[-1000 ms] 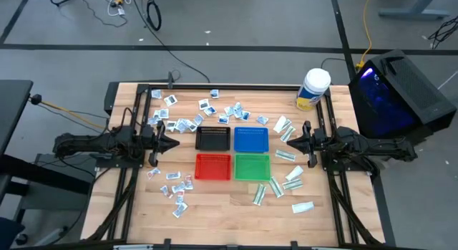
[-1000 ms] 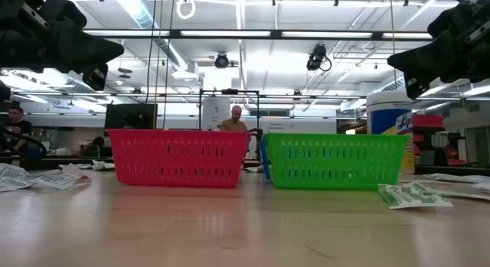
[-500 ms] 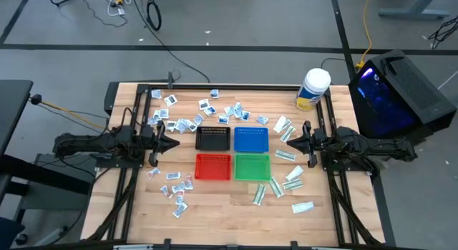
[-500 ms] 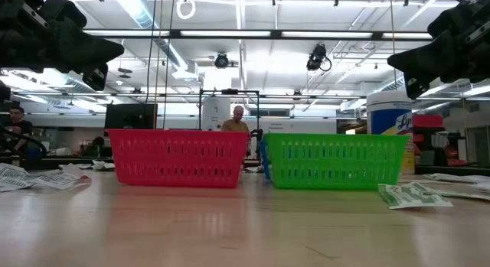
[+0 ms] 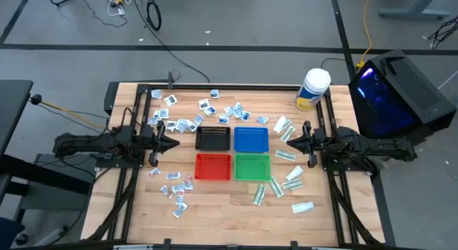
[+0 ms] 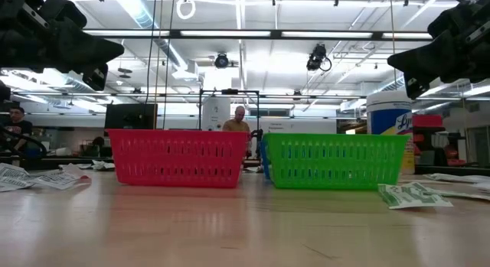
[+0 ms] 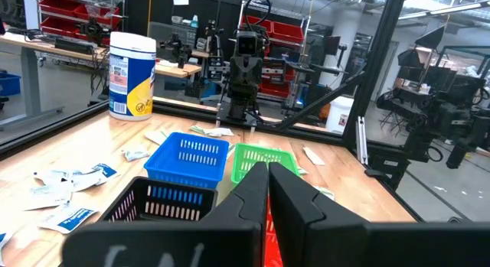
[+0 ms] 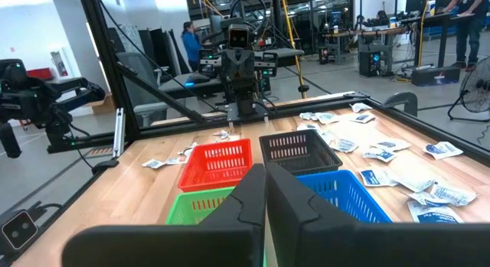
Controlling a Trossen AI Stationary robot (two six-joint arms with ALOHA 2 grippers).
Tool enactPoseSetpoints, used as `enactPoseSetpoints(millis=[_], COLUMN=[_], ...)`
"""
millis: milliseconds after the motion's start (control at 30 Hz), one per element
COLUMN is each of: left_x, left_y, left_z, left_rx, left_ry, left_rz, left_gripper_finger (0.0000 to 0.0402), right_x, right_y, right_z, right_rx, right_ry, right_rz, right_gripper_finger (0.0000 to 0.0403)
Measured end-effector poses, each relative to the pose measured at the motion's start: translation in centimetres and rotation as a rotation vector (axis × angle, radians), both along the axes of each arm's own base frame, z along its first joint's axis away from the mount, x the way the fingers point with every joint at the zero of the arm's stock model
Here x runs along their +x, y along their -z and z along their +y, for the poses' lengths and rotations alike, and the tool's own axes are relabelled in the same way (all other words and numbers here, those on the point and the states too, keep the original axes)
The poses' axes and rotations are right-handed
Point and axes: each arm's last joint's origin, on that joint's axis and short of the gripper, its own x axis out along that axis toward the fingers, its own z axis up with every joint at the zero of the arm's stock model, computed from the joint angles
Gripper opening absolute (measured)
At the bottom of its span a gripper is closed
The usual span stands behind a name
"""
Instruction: Pick & Place First Aid Supplies
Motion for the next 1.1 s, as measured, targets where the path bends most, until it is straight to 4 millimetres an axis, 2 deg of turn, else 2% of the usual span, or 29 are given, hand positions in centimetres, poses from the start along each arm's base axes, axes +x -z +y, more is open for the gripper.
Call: enactPoseSetpoints(millis=[700,967,1100], left_x=[0.0,-0.6,-1.5], left_y=[-0.3,-2.8,-5.5], left_z=[0.1,0.3,0.3], left_rx=[-0.003,-0.047,-0.072], left_ry=[-0.037,-0.096,-0.089], left_rz=[-0.029,-0.277,-0.375], left_gripper_finger=[0.0021,0.0021,0.0021], right_x=[0.0,0.0,0.0], right_y=[0.0,0.0,0.0], right_z=[0.0,0.0,0.0], right_rx=[0.0,0.0,0.0], right_ry=[0.0,0.0,0.0], right_rz=[0.0,0.0,0.0], right_gripper_finger=[0.0018,0.0018,0.0018])
